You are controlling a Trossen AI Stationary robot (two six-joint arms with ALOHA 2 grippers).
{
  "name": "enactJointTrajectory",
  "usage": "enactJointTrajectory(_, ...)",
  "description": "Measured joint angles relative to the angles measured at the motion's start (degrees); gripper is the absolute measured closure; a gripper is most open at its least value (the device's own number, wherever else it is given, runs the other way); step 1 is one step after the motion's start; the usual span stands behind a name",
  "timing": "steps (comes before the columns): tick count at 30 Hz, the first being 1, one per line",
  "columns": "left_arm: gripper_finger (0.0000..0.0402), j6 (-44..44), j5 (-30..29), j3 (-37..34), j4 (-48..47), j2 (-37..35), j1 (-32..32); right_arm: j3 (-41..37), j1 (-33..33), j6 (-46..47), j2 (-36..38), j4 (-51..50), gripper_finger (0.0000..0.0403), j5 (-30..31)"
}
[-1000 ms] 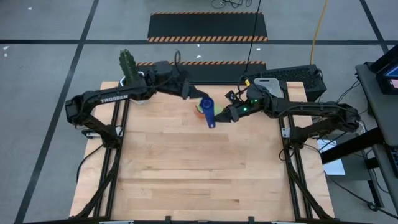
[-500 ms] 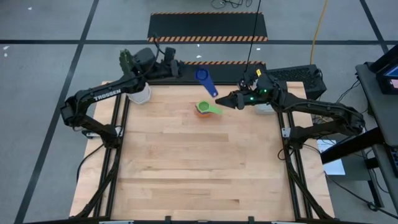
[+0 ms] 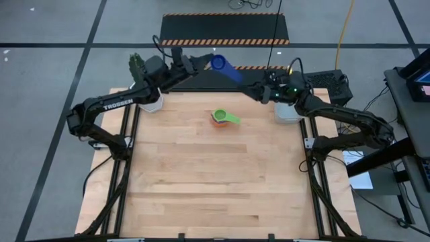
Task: Nest measuring cups in basket
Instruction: Stack the dark blue measuring cup on top of the green measuring cup
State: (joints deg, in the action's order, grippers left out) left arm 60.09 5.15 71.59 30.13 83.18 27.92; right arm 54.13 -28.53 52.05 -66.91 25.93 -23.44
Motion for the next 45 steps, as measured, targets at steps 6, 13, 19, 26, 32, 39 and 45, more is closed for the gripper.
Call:
enactJointTrajectory(6, 0.0392, -1.54, -6.48, -0.01, 3.84, 1.62, -3.27, 0.0, -2.44, -1.13, 0.02, 3.96, 0.0222, 0.87)
enactJointTrajectory(13, 0.0393, -2.25, -10.84, -0.01, 9.21, 3.72, -5.07, 0.0, -4.07, -1.15, -0.01, 9.44, 0.0222, 0.77)
enactJointTrajectory(19, 0.0396, 0.1, -11.3, -0.01, 10.78, 5.53, -5.57, 0.0, -4.94, -0.81, -0.01, 11.13, 0.0224, 0.75)
enactJointTrajectory(26, 0.0392, -0.8, -12.98, -0.01, 11.05, 5.81, -6.43, 0.0, -4.87, -0.28, -0.01, 11.19, 0.028, -1.24)
enactJointTrajectory(32, 0.039, -1.36, -12.45, -0.01, 12.28, 5.78, -6.53, 0.0, -4.87, -0.34, -0.01, 11.17, 0.0358, -2.06)
enactJointTrajectory(39, 0.0353, -8.19, -11.73, -0.01, 11.73, 5.78, -6.69, 0.0, -4.85, -0.31, -0.01, 11.4, 0.0393, -2.1)
enactJointTrajectory(45, 0.0248, -10.82, -10.49, -0.01, 10.26, 5.38, -6.21, -0.02, -5.6, 0.54, 0.13, 11.14, 0.04, -2.37)
